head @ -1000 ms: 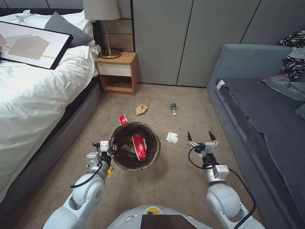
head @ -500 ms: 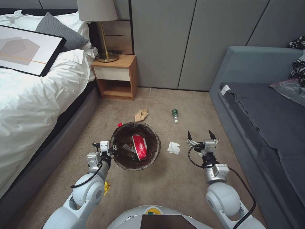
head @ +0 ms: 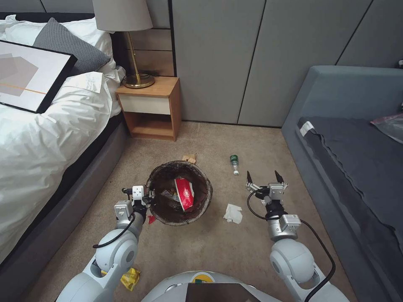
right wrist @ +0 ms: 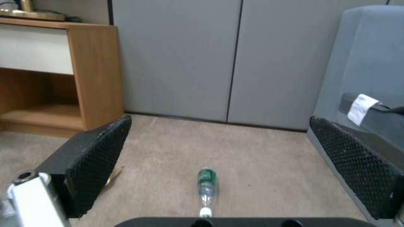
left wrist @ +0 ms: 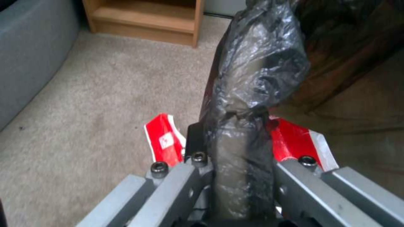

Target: Pick up the trash bin, then pick up the garbage from the floor and place it into the trash bin.

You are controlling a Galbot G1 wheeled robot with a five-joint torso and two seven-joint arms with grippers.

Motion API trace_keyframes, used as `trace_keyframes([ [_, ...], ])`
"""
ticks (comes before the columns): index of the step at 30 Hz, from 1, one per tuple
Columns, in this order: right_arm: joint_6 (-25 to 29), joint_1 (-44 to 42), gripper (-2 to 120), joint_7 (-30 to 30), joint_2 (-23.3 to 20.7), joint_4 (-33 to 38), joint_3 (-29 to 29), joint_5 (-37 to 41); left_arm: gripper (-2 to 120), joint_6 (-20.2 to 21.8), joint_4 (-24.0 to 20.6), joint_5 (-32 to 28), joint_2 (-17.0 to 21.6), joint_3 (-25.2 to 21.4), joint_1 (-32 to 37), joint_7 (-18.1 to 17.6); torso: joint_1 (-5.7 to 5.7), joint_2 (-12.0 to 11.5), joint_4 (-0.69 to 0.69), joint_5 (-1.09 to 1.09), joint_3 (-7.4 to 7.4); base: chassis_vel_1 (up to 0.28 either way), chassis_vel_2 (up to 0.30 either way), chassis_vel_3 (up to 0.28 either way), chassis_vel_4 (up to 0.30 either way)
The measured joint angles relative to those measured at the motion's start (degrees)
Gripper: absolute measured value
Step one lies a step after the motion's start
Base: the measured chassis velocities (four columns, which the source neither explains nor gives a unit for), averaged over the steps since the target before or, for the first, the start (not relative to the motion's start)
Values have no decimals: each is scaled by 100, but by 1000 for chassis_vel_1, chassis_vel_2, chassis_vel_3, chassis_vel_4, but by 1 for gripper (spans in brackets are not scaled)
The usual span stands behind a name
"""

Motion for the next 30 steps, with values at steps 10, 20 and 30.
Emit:
trace_keyframes([
  [10,1,20,100,2,7,-5,-3,-1,3,-4,-4,14,-5,-2,14,2,0,0,0,0,0,-111,121,115,-120],
  [20,-13,52,100,10,12,3,-21,6,3,-13,-11,17,-8,-6,20,8,0,0,0,0,0,-8,4,5,-7],
  [30,-59,90,100,23,15,32,-27,24,3,-16,-16,20,-9,-5,21,11,1,0,0,0,1,0,0,0,0],
])
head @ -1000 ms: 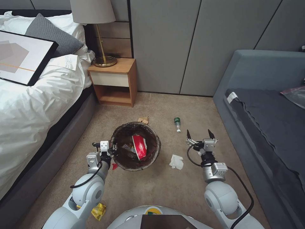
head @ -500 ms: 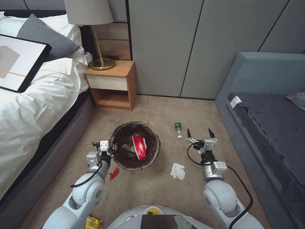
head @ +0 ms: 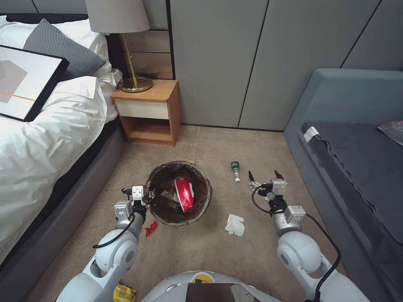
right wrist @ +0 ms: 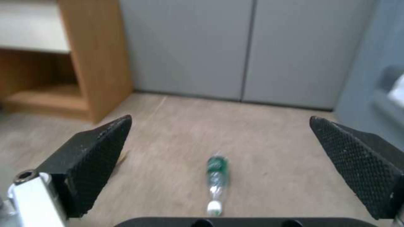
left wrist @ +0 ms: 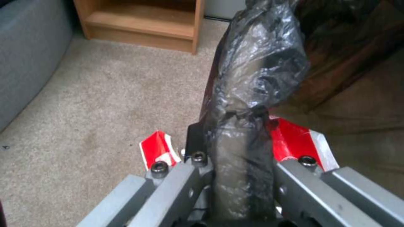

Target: Pick up the trash bin, then pick up the garbage from the floor and place it into the trash bin.

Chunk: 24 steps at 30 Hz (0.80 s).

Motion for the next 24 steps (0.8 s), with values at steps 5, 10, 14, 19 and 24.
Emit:
trace_keyframes([
  [5,-5,12,100,14,1,6,-3,5,3,-1,-6,5,-7,4,7,1,0,0,-1,0,-1,0,0,0,0],
  [10,-7,24,100,25,-4,7,-9,9,3,-4,-11,9,-6,4,16,1,0,0,0,1,-1,0,0,0,0],
  [14,-13,53,100,43,-2,7,-28,14,3,-5,-16,11,-4,4,17,1,0,0,0,1,-1,0,0,0,0],
  [19,-31,97,100,66,32,6,-58,20,3,-6,-20,12,2,4,16,0,0,0,0,0,-1,0,0,0,0],
  [24,-37,110,100,78,77,-4,-82,17,3,-11,-20,12,8,-1,16,0,0,0,0,0,-1,0,0,0,0],
])
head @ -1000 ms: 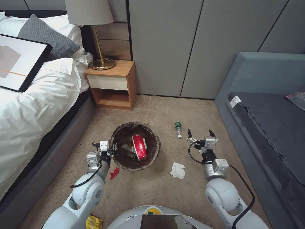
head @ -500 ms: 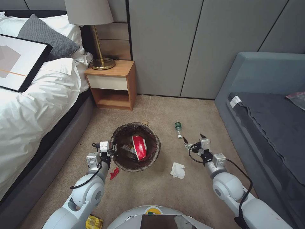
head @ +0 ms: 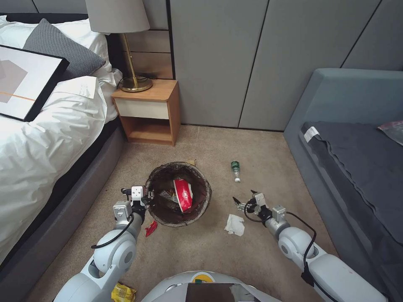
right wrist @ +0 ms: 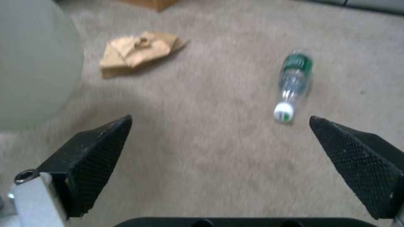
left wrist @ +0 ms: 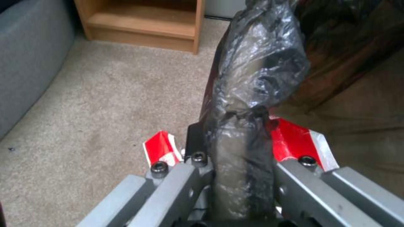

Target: Pick up the trash bin, then pick up the garbage from the floor and place it into the trash bin.

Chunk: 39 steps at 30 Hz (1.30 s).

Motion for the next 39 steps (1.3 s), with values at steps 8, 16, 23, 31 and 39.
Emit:
trace_keyframes([
  [8,27,65,100,113,38,-33,-41,-9,3,-5,27,-15,12,-1,-30,1,1,0,-1,0,1,0,0,0,0],
  [16,-131,150,100,173,-118,-38,-41,187,3,-8,30,-25,2,-1,-31,0,0,0,0,1,-1,0,0,0,0],
  [23,-393,355,100,-49,-965,-215,-59,1370,3,-8,8,-10,3,-12,20,-2,0,0,0,1,0,0,0,0,0],
  [31,-490,490,100,-374,-1306,-478,-179,1711,3,-10,5,12,3,-11,30,-1,0,0,0,1,0,0,0,0,0],
  [39,-567,800,100,-674,-1627,-990,-562,1967,3,-10,-2,27,6,-6,45,0,0,0,-1,2,0,0,0,0,0],
])
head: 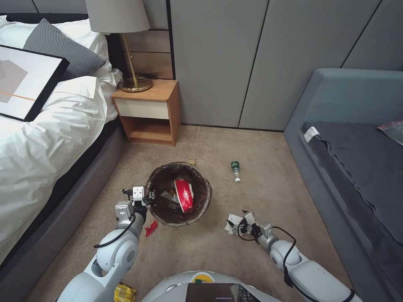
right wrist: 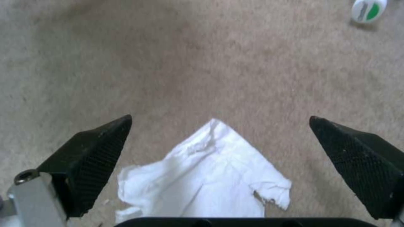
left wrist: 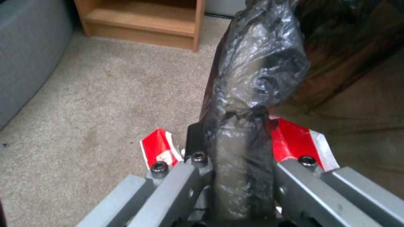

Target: Pick up the trash bin, then pick up the garbage from the floor and place it into the trash bin.

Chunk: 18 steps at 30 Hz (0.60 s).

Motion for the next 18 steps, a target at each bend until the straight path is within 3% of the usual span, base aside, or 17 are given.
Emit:
trace_keyframes([
  [8,-150,474,100,-715,-175,-775,-529,353,3,1,-4,-11,56,16,-15,0,0,0,0,-1,0,0,0,0,0],
  [13,95,690,100,-1436,-168,-1495,-734,331,3,2,-10,-59,113,-32,4,1,0,0,1,-2,0,0,0,0,0],
  [18,210,735,100,-1777,-45,-1903,-842,180,3,2,-12,-67,116,-48,11,3,0,0,0,-2,0,0,0,0,0],
])
